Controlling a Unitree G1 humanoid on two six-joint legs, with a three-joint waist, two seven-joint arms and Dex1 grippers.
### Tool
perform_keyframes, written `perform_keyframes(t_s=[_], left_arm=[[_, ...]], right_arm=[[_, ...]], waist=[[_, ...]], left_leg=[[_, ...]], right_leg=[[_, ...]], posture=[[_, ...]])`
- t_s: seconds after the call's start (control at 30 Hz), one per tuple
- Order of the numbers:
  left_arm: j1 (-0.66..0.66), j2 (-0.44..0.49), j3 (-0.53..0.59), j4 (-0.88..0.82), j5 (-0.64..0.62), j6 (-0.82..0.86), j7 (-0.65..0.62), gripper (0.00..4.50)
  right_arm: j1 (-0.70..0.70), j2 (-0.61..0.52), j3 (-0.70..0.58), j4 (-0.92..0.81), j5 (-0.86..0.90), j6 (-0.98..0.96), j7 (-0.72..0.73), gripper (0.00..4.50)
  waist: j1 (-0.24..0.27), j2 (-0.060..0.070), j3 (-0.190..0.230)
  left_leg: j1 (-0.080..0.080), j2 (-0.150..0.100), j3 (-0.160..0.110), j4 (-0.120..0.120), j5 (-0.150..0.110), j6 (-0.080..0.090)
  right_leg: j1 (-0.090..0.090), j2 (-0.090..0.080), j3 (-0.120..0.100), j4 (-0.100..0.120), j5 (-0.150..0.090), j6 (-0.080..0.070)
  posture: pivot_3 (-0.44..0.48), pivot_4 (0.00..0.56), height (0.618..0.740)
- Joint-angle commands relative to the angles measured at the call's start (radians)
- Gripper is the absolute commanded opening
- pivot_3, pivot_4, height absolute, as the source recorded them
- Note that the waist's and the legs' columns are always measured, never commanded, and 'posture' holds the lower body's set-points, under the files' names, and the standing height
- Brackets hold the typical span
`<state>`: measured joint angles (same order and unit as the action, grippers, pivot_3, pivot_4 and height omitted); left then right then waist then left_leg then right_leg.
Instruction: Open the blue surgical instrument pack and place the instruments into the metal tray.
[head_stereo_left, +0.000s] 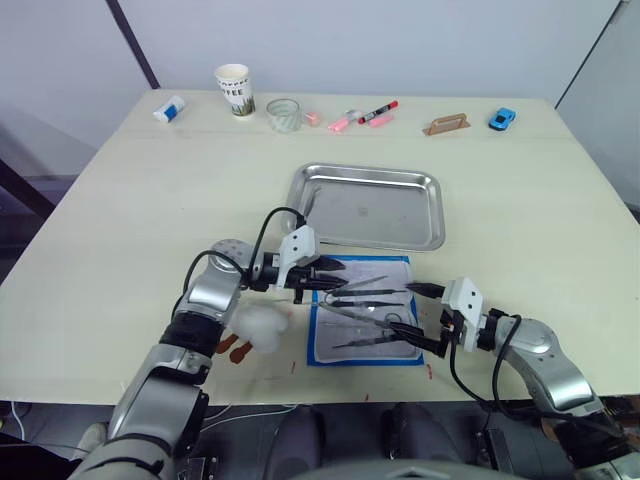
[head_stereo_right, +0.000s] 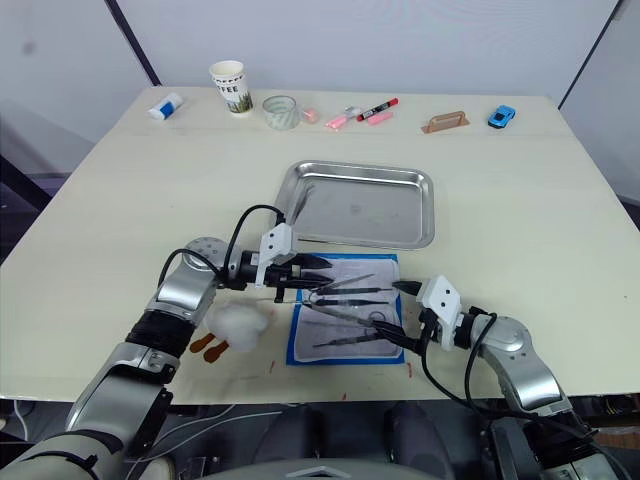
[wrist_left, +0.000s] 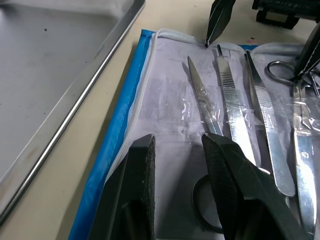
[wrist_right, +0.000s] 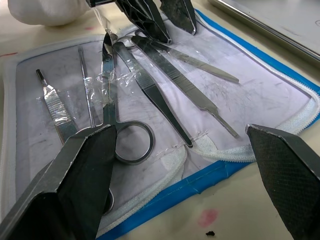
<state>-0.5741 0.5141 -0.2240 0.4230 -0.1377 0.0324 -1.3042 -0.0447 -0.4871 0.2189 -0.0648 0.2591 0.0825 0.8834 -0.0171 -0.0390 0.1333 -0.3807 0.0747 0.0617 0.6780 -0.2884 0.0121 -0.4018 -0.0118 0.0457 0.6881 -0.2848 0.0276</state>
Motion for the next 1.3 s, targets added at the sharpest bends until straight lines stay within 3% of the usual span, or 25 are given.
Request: perform_keyframes(t_s=[0.03, 0.9, 1.3], left_arm=[[-0.002, 0.0, -0.009, -0.026, -0.002, -0.004, -0.018, 1.57], [0.013, -0.025, 0.025, -0.092, -0.074, 0.145, 0.005, 1.57], [0.039, 0.01, -0.022, -0.102, -0.015, 0.118, -0.015, 1.57]], right_arm=[[0.027, -0.006, 0.052, 0.082, -0.081, 0.035, -0.018, 4.5], [0.031, -0.006, 0.051, 0.081, -0.084, 0.036, -0.021, 4.5], [0.024, -0.004, 0.052, 0.087, -0.085, 0.036, -0.022, 4.5]], waist=[[0.0, 0.0, 0.0], [0.0, 0.0, 0.0], [0.0, 0.0, 0.0]], left_leg=[[0.0, 0.0, 0.0, 0.0, 0.0, 0.0], [0.0, 0.0, 0.0, 0.0, 0.0, 0.0], [0.0, 0.0, 0.0, 0.0, 0.0, 0.0]], right_leg=[[0.0, 0.0, 0.0, 0.0, 0.0, 0.0], [0.0, 0.0, 0.0, 0.0, 0.0, 0.0], [0.0, 0.0, 0.0, 0.0, 0.0, 0.0]], posture=[[0.0, 0.15, 0.718], [0.0, 0.15, 0.718], [0.0, 0.15, 0.718]])
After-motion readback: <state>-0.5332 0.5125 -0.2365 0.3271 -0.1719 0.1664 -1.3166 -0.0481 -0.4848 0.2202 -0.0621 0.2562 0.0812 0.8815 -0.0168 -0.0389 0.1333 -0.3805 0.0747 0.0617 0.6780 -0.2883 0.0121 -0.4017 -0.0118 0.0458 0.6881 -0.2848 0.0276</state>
